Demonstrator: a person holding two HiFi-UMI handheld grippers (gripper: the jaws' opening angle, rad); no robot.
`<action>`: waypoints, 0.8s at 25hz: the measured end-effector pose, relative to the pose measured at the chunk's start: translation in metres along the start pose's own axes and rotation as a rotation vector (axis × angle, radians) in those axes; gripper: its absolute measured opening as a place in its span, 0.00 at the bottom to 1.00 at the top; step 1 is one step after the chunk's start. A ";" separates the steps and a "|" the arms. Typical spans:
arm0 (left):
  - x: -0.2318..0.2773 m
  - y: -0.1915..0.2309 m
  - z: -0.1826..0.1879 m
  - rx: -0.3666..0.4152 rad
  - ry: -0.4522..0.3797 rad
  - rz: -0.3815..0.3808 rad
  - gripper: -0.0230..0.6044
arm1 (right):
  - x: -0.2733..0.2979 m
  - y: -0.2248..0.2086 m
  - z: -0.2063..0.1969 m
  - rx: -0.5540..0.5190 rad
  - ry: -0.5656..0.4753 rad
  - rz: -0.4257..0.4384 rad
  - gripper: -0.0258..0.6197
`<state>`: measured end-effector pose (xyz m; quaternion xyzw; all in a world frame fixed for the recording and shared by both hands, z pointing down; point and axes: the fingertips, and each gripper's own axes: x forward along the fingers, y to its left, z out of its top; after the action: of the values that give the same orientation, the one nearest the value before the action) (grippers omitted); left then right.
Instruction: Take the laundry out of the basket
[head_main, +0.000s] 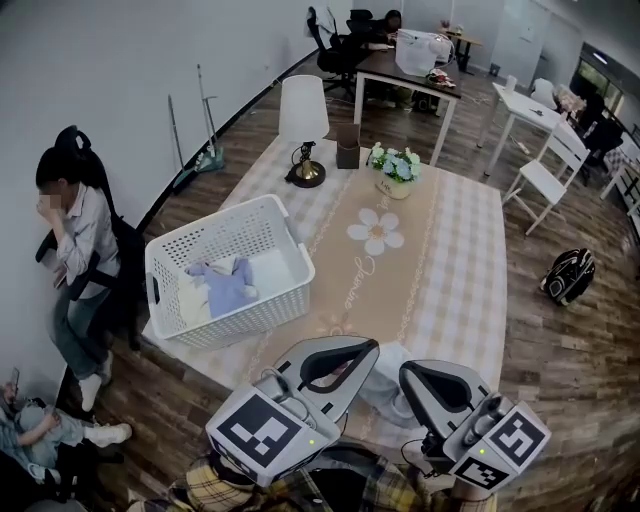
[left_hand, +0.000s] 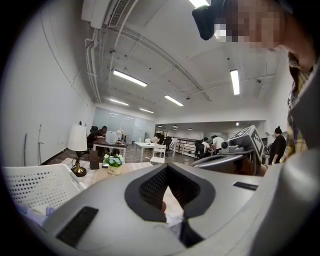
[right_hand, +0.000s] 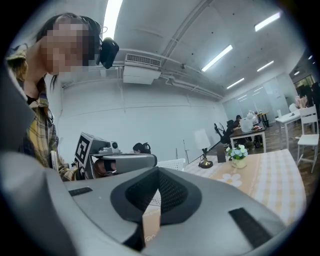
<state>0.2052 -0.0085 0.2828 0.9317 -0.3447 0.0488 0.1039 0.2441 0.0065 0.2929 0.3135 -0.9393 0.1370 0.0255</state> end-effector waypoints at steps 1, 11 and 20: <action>-0.003 0.003 -0.001 -0.001 0.002 0.015 0.08 | 0.001 0.001 0.000 0.001 0.000 0.007 0.06; -0.047 0.053 0.002 -0.056 -0.042 0.135 0.08 | 0.053 0.024 -0.003 -0.002 0.079 0.090 0.06; -0.105 0.157 0.005 -0.071 -0.027 0.145 0.08 | 0.156 0.059 -0.003 -0.011 0.109 0.067 0.06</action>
<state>0.0233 -0.0594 0.2860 0.9006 -0.4142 0.0312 0.1283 0.0838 -0.0385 0.3023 0.2737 -0.9473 0.1494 0.0739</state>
